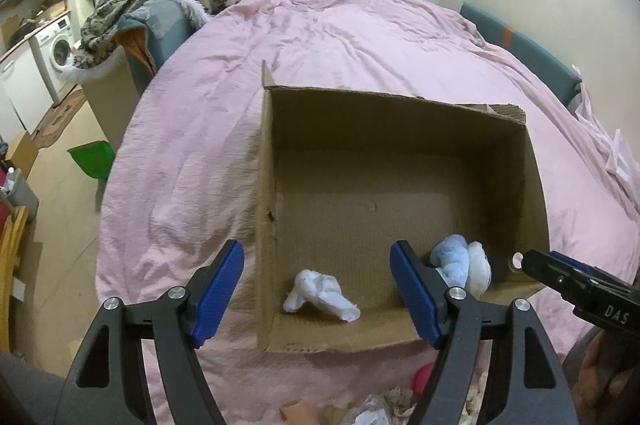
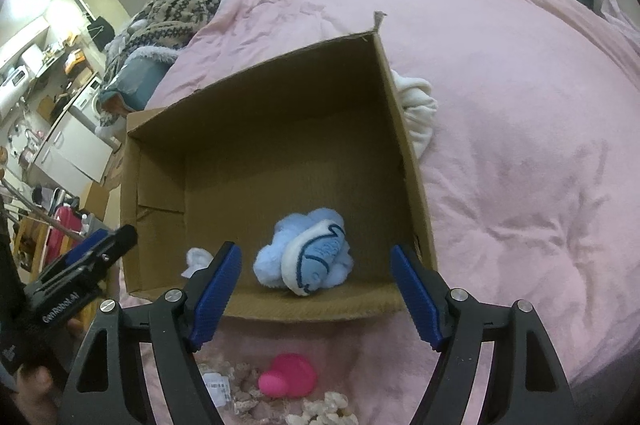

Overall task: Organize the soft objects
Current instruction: 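Withdraw both tools from the box toward the remaining items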

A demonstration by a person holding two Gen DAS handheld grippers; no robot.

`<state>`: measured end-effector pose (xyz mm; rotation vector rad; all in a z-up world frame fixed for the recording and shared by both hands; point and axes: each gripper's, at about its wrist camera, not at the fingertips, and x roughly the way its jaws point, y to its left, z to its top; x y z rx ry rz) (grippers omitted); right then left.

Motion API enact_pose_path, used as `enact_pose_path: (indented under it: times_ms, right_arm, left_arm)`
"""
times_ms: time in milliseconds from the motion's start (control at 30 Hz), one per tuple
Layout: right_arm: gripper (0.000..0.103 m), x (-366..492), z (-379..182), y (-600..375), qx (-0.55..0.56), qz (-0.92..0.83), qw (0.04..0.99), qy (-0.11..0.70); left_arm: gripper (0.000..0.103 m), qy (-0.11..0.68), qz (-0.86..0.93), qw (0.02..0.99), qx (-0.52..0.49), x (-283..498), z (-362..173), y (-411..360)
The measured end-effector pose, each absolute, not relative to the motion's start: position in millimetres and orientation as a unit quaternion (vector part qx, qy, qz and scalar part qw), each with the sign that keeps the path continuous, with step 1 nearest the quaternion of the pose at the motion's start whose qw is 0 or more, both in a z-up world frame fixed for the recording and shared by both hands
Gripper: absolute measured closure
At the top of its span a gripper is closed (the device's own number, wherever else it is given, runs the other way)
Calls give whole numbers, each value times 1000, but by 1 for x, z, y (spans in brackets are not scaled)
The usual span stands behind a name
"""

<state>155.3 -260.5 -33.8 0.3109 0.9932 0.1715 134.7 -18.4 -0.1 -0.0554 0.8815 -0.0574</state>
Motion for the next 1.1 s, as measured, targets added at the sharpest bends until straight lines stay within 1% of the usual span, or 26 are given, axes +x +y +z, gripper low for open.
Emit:
enact_pose_path:
  times_ms: [100, 367, 667, 867, 1100]
  right_arm:
    - [22, 149, -31, -264, 159, 79, 862, 475]
    - [22, 127, -8, -260, 127, 73, 884, 443]
    - [22, 97, -8, -252, 122, 99, 871, 466]
    - [22, 78, -10, -254, 123, 95, 866, 476]
    - [22, 78, -24, -251, 145, 124, 848, 495]
  left_arm:
    - [30, 429, -26, 902, -30, 125, 4, -12]
    - [30, 429, -17, 903, -31, 96, 19, 3]
    - [30, 439, -12, 897, -44, 65, 24, 16]
    - [30, 452, 2, 890, -48, 50, 17, 21]
    - [30, 465, 25, 884, -47, 45, 2, 29]
